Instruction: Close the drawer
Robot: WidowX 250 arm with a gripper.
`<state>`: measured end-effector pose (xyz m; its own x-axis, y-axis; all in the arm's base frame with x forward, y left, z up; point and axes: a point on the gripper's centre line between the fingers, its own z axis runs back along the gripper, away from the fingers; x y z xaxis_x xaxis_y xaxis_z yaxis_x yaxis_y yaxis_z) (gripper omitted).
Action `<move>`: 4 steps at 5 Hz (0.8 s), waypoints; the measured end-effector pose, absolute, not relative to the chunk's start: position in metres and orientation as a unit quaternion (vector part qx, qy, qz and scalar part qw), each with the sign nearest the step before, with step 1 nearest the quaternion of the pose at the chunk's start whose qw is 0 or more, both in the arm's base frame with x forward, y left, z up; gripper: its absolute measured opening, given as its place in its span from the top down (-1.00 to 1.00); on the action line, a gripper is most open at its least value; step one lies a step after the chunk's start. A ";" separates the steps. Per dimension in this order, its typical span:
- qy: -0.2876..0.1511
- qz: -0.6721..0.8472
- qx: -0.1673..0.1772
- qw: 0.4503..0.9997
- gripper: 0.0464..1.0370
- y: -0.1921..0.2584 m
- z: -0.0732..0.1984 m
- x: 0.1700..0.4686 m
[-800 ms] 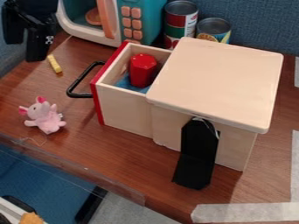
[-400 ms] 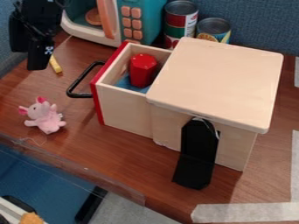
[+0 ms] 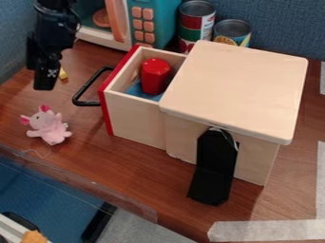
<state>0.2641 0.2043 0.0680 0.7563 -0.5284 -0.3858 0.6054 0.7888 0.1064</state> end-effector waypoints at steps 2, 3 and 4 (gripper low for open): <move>0.068 -0.509 0.154 0.844 -0.93 0.187 0.065 0.276; 0.019 -0.584 0.174 0.792 -0.93 0.192 0.064 0.285; 0.009 -0.605 0.211 0.768 -0.93 0.200 0.068 0.295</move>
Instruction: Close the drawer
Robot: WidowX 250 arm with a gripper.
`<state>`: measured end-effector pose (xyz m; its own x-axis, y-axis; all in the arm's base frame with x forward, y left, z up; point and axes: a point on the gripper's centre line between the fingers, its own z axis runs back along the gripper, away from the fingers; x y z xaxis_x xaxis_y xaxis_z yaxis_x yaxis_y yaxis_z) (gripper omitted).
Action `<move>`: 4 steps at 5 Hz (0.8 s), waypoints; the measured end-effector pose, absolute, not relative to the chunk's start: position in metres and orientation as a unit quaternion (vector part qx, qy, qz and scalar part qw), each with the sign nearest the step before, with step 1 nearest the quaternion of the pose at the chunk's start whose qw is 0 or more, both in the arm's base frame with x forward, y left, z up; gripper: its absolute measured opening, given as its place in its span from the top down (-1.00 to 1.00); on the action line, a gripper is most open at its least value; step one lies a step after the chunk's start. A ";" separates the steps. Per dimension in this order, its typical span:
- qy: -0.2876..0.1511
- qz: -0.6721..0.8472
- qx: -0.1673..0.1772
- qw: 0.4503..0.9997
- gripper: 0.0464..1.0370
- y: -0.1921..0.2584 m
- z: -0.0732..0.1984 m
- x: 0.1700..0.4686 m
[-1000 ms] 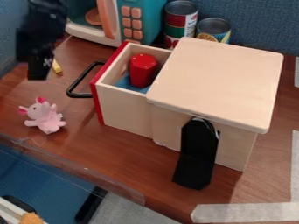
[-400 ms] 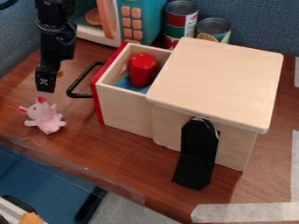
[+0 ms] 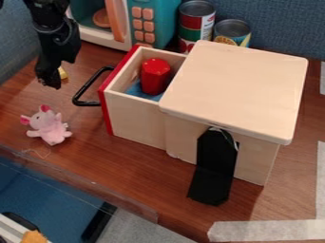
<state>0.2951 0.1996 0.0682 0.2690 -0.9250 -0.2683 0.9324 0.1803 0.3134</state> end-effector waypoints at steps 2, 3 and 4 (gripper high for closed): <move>0.054 -0.592 0.205 0.777 -0.93 0.204 0.048 0.307; 0.075 -0.595 0.184 0.778 -0.93 0.193 0.044 0.310; 0.075 -0.597 0.160 0.783 -0.93 0.185 0.048 0.316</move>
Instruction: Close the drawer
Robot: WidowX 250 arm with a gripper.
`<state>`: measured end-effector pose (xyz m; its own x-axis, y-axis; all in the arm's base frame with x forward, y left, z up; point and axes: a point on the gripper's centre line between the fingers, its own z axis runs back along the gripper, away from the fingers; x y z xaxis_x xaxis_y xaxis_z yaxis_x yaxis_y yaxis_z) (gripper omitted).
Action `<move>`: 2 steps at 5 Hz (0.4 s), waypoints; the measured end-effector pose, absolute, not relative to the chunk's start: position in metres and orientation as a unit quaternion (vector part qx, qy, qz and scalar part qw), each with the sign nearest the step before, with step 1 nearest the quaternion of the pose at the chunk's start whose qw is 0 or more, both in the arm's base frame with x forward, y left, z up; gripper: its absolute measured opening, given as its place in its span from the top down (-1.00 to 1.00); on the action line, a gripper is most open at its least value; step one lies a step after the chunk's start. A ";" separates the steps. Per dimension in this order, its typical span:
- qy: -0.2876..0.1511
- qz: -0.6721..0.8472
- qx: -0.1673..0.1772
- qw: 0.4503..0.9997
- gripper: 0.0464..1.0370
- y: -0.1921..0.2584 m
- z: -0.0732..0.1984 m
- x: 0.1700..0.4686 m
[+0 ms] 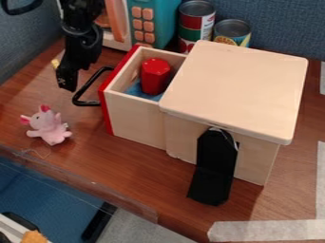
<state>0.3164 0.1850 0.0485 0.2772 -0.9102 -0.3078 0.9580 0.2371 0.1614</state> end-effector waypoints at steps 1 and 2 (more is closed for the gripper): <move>0.062 -0.603 0.136 0.784 -0.93 0.179 0.057 0.321; 0.064 -0.603 0.114 0.787 -0.93 0.176 0.051 0.321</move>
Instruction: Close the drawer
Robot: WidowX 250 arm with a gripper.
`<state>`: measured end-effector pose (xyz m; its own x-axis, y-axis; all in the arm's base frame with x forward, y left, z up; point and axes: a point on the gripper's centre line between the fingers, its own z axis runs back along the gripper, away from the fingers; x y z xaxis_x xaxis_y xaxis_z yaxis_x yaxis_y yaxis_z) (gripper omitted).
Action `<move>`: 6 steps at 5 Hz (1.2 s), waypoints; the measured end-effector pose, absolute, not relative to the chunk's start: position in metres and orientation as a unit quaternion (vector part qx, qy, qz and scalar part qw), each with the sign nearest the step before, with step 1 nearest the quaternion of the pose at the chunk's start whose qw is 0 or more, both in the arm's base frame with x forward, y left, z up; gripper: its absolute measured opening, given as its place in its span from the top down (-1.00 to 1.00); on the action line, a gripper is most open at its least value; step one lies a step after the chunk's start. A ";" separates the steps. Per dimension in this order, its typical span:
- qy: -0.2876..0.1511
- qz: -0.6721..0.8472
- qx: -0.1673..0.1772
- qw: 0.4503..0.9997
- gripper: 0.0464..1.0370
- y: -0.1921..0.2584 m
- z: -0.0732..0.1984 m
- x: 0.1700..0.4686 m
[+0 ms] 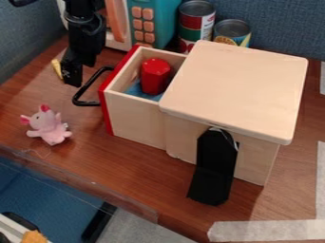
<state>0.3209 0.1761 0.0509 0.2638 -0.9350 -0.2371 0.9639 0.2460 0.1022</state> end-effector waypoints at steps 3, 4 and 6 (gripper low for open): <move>0.072 -0.612 0.105 0.781 -0.93 0.169 0.037 0.319; 0.074 -0.625 0.074 0.773 -0.93 0.158 0.031 0.312; 0.071 -0.635 0.038 0.768 -0.93 0.143 0.024 0.310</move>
